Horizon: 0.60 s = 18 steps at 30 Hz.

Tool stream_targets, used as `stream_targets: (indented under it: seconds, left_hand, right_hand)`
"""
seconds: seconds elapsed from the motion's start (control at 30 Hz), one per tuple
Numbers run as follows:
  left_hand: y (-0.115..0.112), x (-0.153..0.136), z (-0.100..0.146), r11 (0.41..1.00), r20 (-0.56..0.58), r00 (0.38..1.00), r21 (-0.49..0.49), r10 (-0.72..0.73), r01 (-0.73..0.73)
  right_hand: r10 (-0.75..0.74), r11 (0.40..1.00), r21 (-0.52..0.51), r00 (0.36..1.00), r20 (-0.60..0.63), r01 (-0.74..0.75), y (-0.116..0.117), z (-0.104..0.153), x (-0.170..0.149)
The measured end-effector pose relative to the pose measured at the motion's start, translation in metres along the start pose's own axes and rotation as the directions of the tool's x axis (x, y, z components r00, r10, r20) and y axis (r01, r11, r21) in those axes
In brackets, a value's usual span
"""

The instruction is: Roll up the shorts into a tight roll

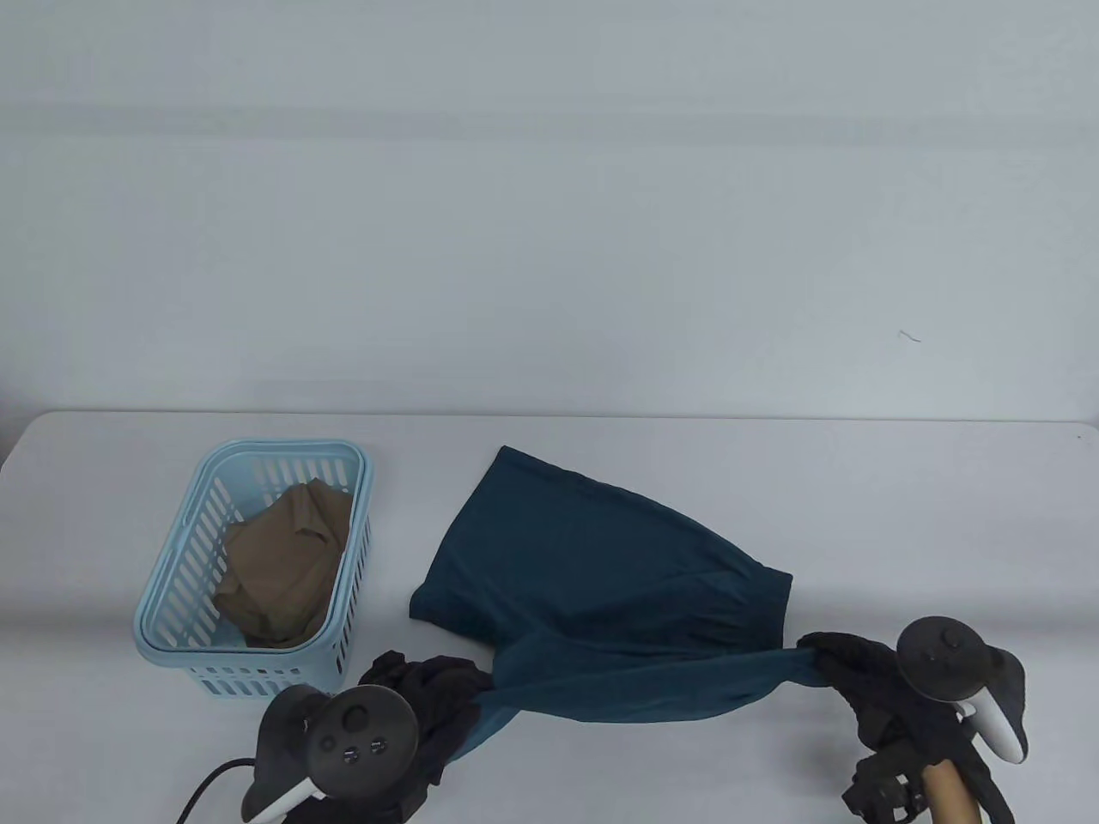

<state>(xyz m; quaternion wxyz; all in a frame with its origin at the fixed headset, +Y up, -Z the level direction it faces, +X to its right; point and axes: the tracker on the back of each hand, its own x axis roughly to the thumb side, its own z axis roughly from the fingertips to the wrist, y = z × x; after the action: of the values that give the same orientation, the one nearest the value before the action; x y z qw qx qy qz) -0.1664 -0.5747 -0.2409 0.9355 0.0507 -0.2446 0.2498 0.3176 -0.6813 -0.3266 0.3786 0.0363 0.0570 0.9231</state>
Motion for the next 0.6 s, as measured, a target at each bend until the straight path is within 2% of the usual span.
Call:
stream_targets:
  seconds: [0.27,0.43,0.6]
  left_hand:
    - [0.035,0.003,0.01,0.98,0.096,0.976,-0.005,0.197,-0.197]
    - [0.042,-0.004,-0.006,0.995,0.023,0.995,0.008,0.095,-0.095]
    - [0.041,-0.015,-0.04,1.0,-0.083,0.997,-0.006,-0.001,0.0]
  right_hand:
    - [-0.222,0.975,0.035,0.969,0.105,0.219,-0.019,0.009,0.005]
    - [-0.161,0.987,-0.009,0.984,0.08,0.162,-0.018,0.009,0.009]
    - [-0.068,0.998,-0.016,0.997,0.029,0.068,-0.015,0.0,0.01]
